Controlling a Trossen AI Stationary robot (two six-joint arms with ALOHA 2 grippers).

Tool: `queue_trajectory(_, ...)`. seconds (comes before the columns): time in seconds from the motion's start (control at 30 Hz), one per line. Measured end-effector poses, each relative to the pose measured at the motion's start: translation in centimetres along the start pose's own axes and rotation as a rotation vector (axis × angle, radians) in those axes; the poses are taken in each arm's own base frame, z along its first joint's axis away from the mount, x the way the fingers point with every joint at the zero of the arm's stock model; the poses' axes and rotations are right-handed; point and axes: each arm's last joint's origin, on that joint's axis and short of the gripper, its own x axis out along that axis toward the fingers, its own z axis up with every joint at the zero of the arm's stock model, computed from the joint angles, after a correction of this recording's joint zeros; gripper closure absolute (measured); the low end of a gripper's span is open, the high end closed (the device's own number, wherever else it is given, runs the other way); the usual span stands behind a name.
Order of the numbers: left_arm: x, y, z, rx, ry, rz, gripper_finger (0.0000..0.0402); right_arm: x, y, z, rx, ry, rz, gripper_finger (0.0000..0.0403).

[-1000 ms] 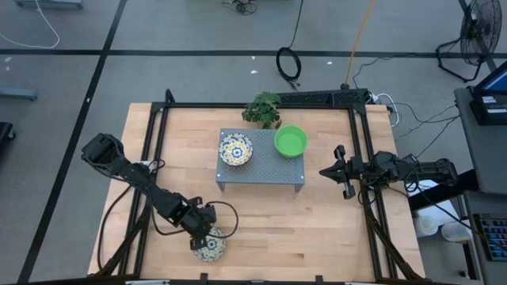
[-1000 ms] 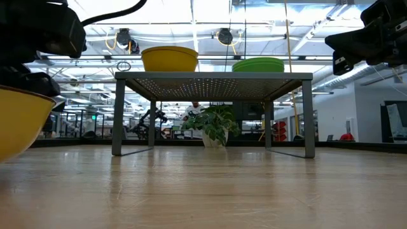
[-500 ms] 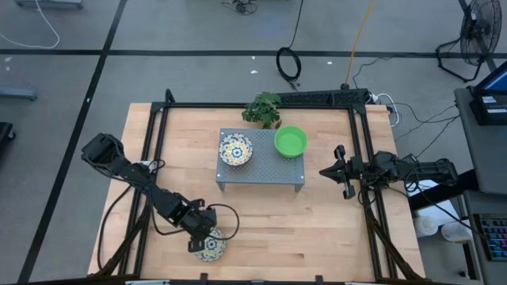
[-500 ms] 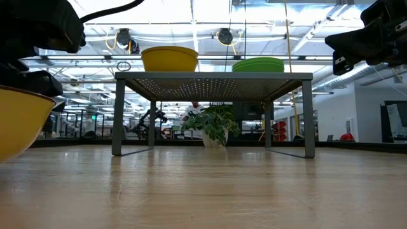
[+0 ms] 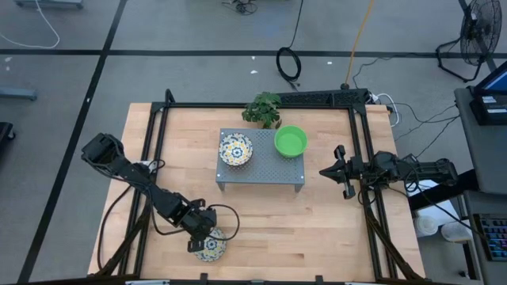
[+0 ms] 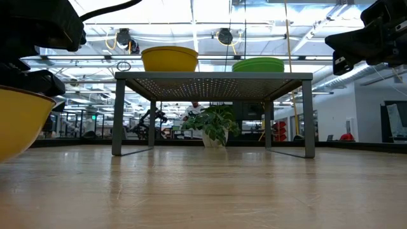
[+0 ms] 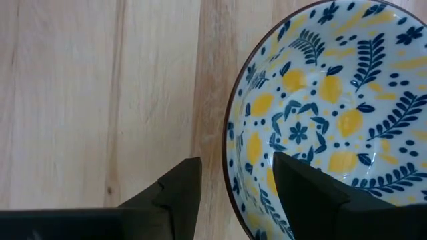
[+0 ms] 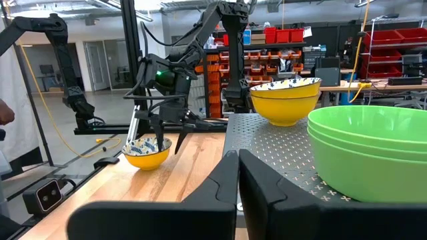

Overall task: Pick & Place Mini bowls
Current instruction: Stack the yellow bowl on the yellow bowl on the shelf

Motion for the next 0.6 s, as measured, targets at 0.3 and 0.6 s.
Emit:
queue_trajectory(0.3, 0.0, -0.01, 0.01, 0.0, -0.001, 0.0, 0.0223, 0.0, 0.0, 0.0, 0.0, 0.0, 0.0, 0.0403)
queue_trajectory(0.6, -0.01, -0.04, 0.0, 0.014, 0.013, -0.018, 0.034, 0.0, 0.0, 0.0, 0.0, 0.0, 0.0, 0.0403)
